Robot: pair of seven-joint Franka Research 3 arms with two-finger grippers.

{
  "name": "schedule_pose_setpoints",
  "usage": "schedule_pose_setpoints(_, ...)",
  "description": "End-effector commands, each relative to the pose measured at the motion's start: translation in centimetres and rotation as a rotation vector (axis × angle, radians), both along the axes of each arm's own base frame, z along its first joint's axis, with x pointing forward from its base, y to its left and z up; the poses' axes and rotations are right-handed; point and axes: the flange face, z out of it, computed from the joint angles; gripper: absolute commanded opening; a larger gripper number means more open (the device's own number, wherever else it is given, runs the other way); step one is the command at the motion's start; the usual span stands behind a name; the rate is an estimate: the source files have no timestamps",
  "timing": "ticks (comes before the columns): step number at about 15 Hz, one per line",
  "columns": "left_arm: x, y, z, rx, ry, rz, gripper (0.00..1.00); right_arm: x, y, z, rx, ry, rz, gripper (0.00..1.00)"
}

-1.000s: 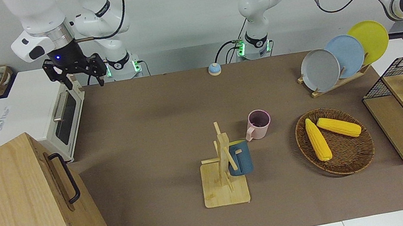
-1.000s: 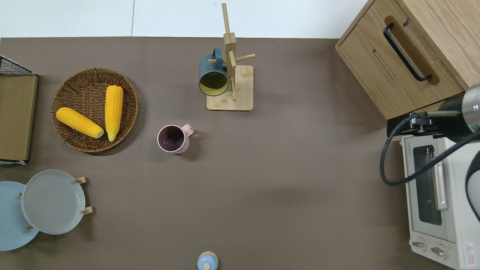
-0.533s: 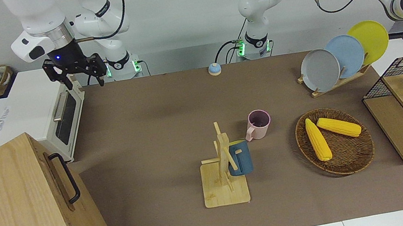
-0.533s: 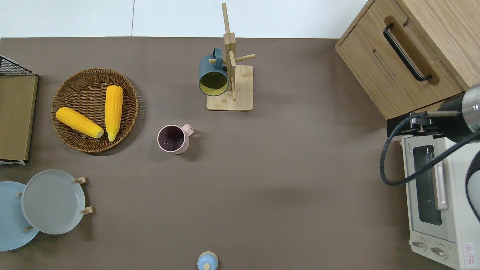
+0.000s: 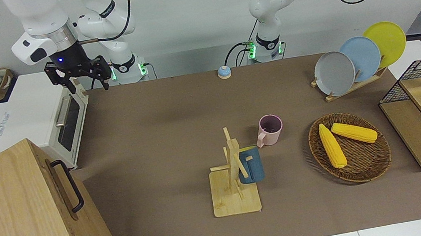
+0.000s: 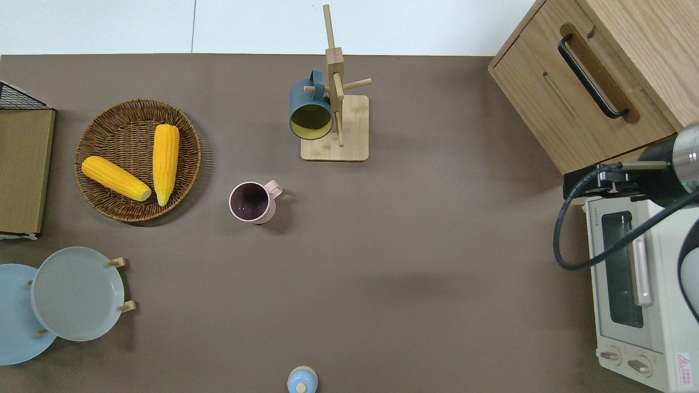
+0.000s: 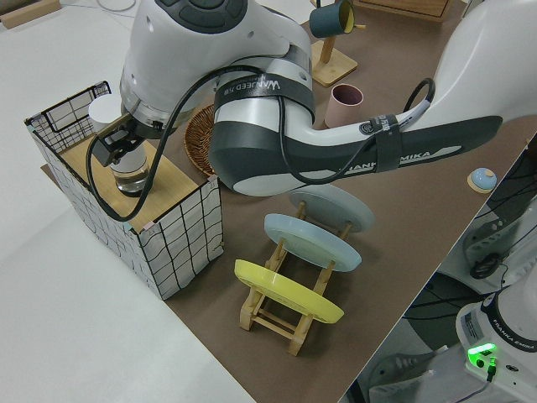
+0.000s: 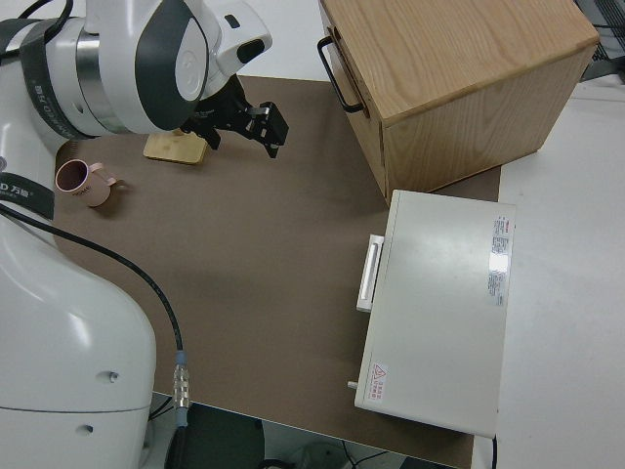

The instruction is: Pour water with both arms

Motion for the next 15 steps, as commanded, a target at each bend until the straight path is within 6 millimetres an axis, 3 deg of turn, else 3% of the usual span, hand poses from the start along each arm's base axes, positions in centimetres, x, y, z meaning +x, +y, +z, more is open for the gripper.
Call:
schedule_pose_setpoints(1, -1.7, -0.9, 3.1, 0.017, 0.095, 0.018, 1.00, -0.1, 0.0, 0.2, 0.016, -0.001, 0.004, 0.994)
schedule_pose_setpoints(3, -2.1, -2.6, 4.9, 0.026, 0.134, 0.061, 1.00, -0.1, 0.0, 0.1, 0.016, 0.000, 0.004, 0.994)
schedule_pose_setpoints(7, -1.6, -11.6, 8.6, 0.051, 0.244, 0.086, 1.00, -0.1, 0.0, 0.1, 0.016, 0.000, 0.004, 0.994)
schedule_pose_setpoints(12, -1.5, -23.0, 10.6, 0.035, 0.340, 0.068, 1.00, -0.1, 0.0, 0.1, 0.016, 0.002, 0.004, 0.994)
schedule_pose_setpoints(15, -1.7, -28.1, 11.3, 0.033, 0.367, 0.012, 1.00, -0.1, 0.0, 0.1, 0.016, 0.000, 0.004, 0.994)
